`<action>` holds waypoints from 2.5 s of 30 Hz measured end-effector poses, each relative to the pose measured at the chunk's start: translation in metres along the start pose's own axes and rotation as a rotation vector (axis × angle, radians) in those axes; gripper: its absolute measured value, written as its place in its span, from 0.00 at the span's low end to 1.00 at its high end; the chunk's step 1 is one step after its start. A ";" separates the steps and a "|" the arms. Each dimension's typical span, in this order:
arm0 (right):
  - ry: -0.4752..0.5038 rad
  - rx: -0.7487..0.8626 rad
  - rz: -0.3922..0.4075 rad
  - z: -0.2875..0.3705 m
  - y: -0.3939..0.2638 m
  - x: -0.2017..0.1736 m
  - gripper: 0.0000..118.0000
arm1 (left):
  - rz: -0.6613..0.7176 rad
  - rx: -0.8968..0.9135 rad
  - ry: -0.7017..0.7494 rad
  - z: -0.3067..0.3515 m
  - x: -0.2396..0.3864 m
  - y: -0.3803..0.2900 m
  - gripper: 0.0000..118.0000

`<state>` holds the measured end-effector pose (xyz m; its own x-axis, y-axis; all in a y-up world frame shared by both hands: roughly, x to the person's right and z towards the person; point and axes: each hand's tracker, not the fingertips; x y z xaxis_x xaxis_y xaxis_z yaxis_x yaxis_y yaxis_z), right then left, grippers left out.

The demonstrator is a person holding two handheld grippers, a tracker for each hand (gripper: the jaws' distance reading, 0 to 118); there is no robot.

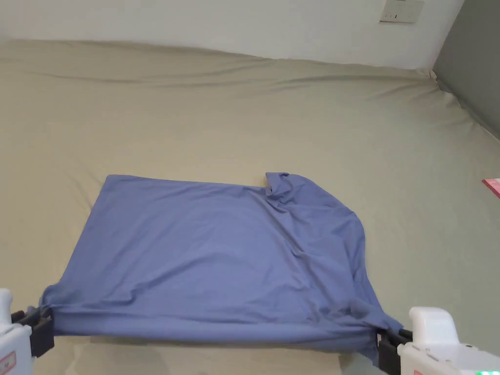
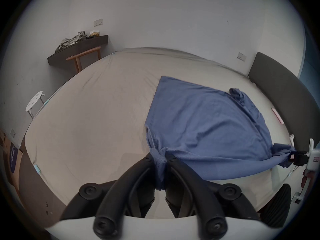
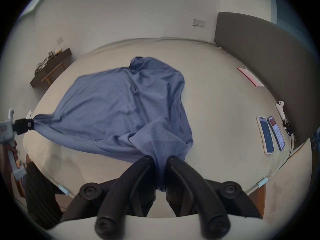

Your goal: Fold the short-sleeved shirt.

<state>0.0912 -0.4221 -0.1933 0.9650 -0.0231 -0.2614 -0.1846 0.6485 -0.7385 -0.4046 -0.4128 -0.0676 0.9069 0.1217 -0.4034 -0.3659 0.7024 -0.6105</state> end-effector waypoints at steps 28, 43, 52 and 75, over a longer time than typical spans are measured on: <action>-0.126 -0.179 0.122 -0.194 0.110 -0.004 0.09 | -0.109 -0.220 0.071 -0.178 0.020 0.070 0.07; -0.240 0.470 0.024 -0.012 0.175 -0.015 0.94 | -0.119 0.452 0.100 -0.016 0.058 0.140 0.94; -0.130 0.682 0.241 0.094 0.174 -0.107 0.47 | -0.173 0.637 -0.019 0.070 0.109 0.136 0.83; -0.106 0.669 0.305 0.084 0.150 -0.140 0.00 | -0.275 0.588 -0.007 0.061 0.130 0.107 0.01</action>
<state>-0.0560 -0.2579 -0.2150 0.9082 0.2832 -0.3082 -0.3264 0.9402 -0.0978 -0.3133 -0.2788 -0.1440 0.9532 -0.1141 -0.2799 0.0534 0.9751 -0.2154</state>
